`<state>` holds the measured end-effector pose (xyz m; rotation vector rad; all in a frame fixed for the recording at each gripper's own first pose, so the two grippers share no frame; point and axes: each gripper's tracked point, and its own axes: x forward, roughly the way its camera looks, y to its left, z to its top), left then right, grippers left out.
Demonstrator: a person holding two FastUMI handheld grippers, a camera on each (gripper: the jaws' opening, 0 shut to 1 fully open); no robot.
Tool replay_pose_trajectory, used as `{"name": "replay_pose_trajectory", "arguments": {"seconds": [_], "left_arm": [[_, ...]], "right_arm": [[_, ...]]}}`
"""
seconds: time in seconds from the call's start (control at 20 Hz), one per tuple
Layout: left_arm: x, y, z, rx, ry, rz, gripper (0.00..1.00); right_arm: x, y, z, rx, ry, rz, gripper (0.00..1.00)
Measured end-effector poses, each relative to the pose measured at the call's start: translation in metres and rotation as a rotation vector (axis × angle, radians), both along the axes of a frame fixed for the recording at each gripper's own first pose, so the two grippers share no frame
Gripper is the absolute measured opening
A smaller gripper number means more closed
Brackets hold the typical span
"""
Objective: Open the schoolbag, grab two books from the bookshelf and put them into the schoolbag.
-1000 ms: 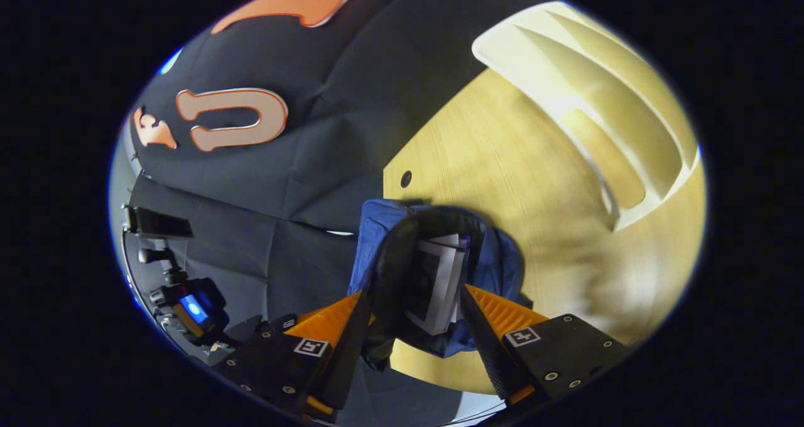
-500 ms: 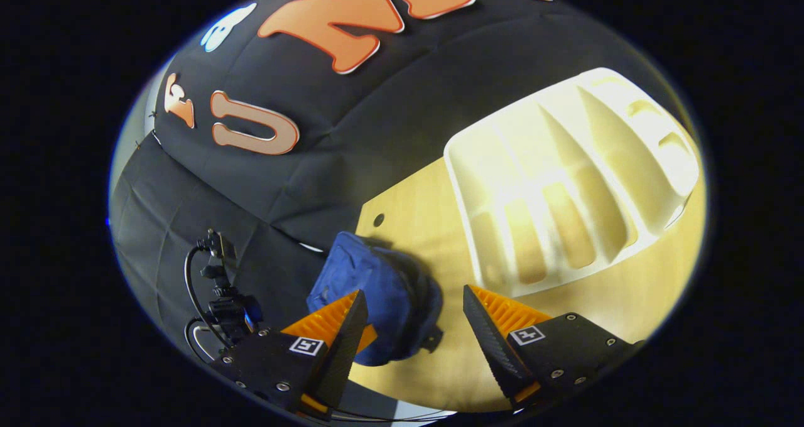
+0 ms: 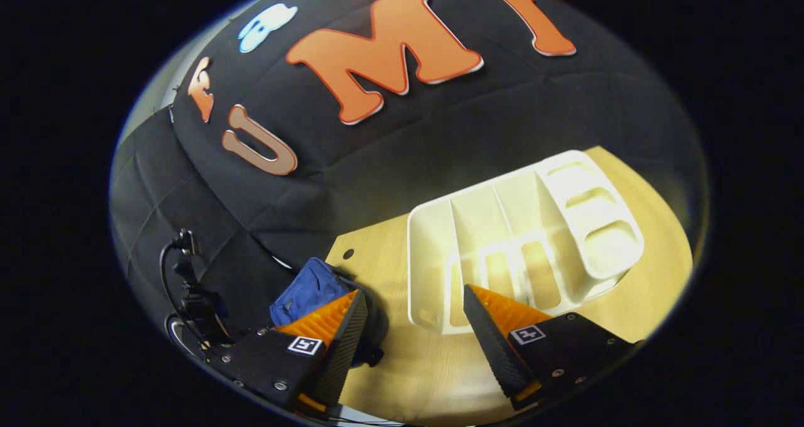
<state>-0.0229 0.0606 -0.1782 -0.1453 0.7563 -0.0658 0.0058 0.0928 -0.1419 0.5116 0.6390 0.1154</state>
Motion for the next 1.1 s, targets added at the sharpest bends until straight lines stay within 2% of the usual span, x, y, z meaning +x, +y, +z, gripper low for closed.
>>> {"name": "replay_pose_trajectory", "arguments": {"seconds": [0.05, 0.1, 0.35, 0.4, 0.45, 0.5, 0.65, 0.75, 0.9, 1.1], "left_arm": [[0.007, -0.007, 0.015, -0.013, -0.058, 0.003, 0.38], [0.011, -0.011, 0.028, -0.013, -0.106, 0.012, 0.53], [0.023, -0.013, 0.092, -0.016, -0.321, 0.068, 0.56], [0.025, -0.017, 0.101, -0.006, -0.353, 0.071, 0.60], [0.026, -0.018, 0.110, 0.013, -0.386, 0.078, 0.64], [0.026, -0.022, 0.119, 0.025, -0.414, 0.081, 0.69], [0.026, -0.030, 0.142, 0.032, -0.496, 0.085, 0.78], [0.022, -0.031, 0.149, 0.020, -0.531, 0.100, 0.96], [0.018, -0.033, 0.157, -0.020, -0.580, 0.131, 0.97], [0.008, -0.028, 0.182, 0.026, -0.693, 0.166, 0.94]], "right_arm": [[0.001, -0.005, 0.010, -0.041, -0.044, -0.001, 0.93], [0.002, -0.011, 0.020, -0.084, -0.085, -0.005, 0.93], [0.001, -0.034, 0.060, -0.220, -0.237, -0.040, 0.94], [0.001, -0.038, 0.065, -0.235, -0.253, -0.049, 0.95], [0.001, -0.042, 0.068, -0.247, -0.263, -0.058, 1.00], [0.002, -0.046, 0.071, -0.256, -0.273, -0.068, 0.95], [0.000, -0.058, 0.085, -0.302, -0.328, -0.111, 0.96], [0.000, -0.062, 0.095, -0.344, -0.375, -0.130, 0.96], [-0.002, -0.068, 0.107, -0.410, -0.442, -0.157, 0.96], [-0.012, -0.065, 0.112, -0.443, -0.477, -0.140, 0.95]]}}
